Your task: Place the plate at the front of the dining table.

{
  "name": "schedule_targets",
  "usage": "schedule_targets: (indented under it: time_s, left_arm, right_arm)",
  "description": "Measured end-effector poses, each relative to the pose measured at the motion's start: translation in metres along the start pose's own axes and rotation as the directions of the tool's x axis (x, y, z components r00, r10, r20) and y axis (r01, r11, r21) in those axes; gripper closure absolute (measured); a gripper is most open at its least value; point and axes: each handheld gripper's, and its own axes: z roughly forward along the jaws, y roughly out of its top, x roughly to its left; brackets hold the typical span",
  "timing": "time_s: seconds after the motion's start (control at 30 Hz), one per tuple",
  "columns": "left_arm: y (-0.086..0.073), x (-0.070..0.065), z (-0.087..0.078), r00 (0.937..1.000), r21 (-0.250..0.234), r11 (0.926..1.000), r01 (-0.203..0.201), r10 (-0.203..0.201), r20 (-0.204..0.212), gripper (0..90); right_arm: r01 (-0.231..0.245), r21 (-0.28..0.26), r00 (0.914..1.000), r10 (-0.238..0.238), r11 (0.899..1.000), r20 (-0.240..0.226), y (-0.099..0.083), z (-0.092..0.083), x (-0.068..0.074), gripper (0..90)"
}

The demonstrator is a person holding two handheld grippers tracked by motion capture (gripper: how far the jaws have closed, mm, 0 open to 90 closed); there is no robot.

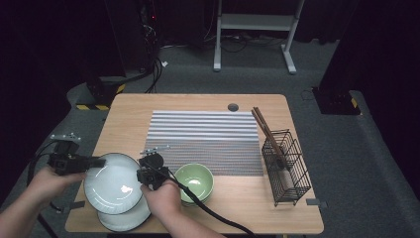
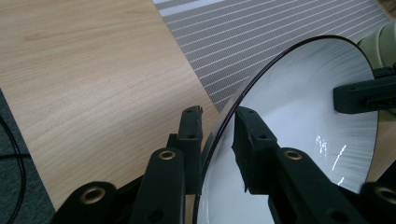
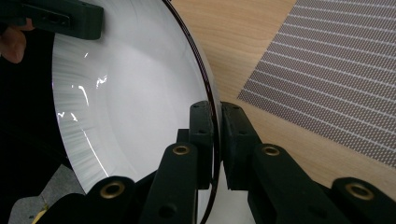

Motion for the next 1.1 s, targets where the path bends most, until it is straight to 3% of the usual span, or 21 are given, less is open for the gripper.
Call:
schedule_targets:
  time_s: [0.53, 0.87, 1.1]
  left_arm:
    - [0.020, -0.012, -0.007, 0.9990, -0.089, 0.9950, -0.045, 0.044, -0.009, 73.1]
    - [0.034, -0.021, -0.001, 0.9971, -0.128, 0.9889, -0.076, 0.074, -0.021, 73.1]
    - [0.039, -0.024, 0.004, 0.9973, -0.164, 0.9838, -0.073, 0.071, -0.019, 73.0]
  right_arm:
    - [0.083, -0.065, 0.9963, -0.081, 0.994, 0.030, 0.017, -0.022, -0.006, 84.1]
    - [0.126, -0.101, 0.9910, -0.121, 0.987, 0.059, 0.024, -0.033, -0.018, 84.1]
    - [0.162, -0.122, 0.9848, -0.152, 0.979, 0.084, 0.028, -0.038, -0.025, 84.0]
